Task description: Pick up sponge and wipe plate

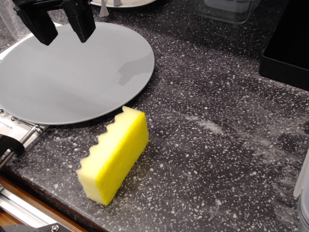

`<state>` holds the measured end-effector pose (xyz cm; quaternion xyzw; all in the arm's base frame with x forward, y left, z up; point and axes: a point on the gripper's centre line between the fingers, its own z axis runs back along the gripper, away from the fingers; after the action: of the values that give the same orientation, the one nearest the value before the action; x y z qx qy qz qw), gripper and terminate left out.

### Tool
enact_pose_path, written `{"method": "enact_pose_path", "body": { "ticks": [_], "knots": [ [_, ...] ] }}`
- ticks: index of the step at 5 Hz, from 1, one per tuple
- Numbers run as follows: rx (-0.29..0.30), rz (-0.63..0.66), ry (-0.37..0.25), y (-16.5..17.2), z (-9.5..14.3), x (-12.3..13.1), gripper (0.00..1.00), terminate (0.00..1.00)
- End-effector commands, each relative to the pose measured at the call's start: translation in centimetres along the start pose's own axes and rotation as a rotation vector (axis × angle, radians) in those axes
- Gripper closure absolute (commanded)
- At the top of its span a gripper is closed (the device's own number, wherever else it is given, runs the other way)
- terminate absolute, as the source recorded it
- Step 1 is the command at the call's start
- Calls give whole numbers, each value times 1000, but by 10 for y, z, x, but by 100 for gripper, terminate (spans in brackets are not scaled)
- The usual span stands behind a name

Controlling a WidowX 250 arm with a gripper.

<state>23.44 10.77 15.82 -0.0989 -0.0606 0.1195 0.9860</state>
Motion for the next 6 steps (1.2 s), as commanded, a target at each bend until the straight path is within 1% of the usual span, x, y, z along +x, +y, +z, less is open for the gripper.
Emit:
{"method": "enact_pose_path", "body": {
  "ticks": [1, 2, 3, 4, 5, 6],
  "knots": [
    [0, 0, 0, 0, 0, 0, 0, 0],
    [-45, -15, 25, -4, 2, -9, 0, 0],
    [-85, -17, 36, -16, 4, -22, 0, 0],
    [-76, -36, 43, -33, -1, -36, 0, 0],
    [-46, -46, 21, -45, -12, -45, 0, 0],
    [-11, -51, 12, -51, -34, -47, 0, 0]
  ]
}}
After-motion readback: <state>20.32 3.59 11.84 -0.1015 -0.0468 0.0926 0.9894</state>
